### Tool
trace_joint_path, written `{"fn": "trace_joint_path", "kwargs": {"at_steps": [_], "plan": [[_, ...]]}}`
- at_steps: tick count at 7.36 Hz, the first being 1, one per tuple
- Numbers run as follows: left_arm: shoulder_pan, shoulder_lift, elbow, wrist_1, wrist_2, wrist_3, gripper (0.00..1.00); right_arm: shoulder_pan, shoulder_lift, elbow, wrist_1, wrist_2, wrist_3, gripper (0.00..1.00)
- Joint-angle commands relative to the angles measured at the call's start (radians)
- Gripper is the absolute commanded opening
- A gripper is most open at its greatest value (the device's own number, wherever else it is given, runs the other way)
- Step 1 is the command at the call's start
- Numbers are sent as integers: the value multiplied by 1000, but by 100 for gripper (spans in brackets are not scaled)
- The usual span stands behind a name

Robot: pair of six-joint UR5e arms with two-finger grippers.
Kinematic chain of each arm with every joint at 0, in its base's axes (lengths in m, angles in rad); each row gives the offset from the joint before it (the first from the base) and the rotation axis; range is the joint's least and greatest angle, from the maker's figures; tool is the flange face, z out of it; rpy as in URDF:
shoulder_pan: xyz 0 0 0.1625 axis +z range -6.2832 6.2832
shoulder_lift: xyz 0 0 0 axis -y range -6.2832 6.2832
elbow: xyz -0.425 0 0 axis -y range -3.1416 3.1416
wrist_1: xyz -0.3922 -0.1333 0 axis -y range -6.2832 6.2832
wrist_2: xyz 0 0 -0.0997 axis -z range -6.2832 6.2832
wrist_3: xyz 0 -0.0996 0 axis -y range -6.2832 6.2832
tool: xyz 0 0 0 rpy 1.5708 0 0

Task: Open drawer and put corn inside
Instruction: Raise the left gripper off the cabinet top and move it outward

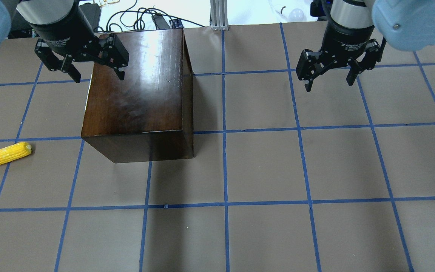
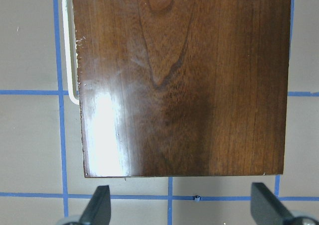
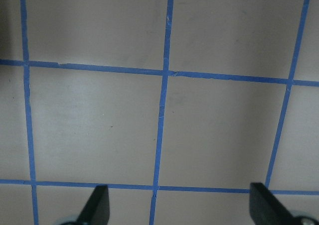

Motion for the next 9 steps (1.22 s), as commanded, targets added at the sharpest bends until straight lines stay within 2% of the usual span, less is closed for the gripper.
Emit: {"fn": "trace_joint_path", "kwargs": {"at_steps": [1, 4, 6, 9], "plan": [[1, 2, 0, 1, -1, 2, 100, 1, 1, 0, -1, 0, 0, 100], [13, -6, 2, 1, -2, 5, 100, 0, -1, 0, -1, 0, 0, 100], [133, -36, 14, -1, -33, 85, 100, 0, 1, 0, -1, 0, 0, 100], [327, -99, 6, 1, -105, 312, 100, 0, 1, 0, 1, -1, 0, 100]]}}
